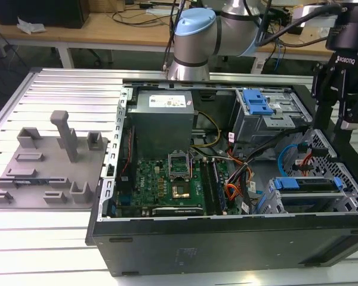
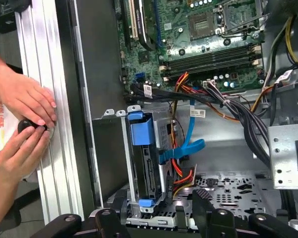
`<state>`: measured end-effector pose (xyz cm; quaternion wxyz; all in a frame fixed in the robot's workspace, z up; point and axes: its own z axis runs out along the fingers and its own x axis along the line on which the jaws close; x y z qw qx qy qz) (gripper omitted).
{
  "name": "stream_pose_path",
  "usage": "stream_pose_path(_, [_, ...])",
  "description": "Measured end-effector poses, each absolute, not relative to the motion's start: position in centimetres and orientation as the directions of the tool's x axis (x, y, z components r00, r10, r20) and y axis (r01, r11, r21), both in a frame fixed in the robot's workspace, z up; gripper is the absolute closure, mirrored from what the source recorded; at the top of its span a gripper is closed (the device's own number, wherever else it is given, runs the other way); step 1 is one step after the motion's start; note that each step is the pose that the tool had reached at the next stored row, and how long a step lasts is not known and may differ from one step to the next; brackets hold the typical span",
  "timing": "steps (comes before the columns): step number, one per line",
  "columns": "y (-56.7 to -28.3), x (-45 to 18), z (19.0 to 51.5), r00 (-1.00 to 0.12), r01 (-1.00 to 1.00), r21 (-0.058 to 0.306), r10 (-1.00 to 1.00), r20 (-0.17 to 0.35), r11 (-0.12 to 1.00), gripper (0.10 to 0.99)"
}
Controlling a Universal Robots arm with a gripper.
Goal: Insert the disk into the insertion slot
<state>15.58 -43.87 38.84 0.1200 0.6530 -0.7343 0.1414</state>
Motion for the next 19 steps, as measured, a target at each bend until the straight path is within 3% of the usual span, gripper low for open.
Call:
stream_pose_path(13, [-43.9, 15.6, 37.6, -0.075, -0.997, -0.046, -0.923, 0.376, 0.062, 0.467])
stream_pose_path(15, [-43.9, 15.6, 37.4, -0.075, -0.997, -0.046, -0.921, 0.381, 0.062, 0.604])
stream_pose_path(19, [-43.8, 15.5, 37.1, -0.075, -0.997, -0.047, -0.918, 0.390, 0.061, 0.604])
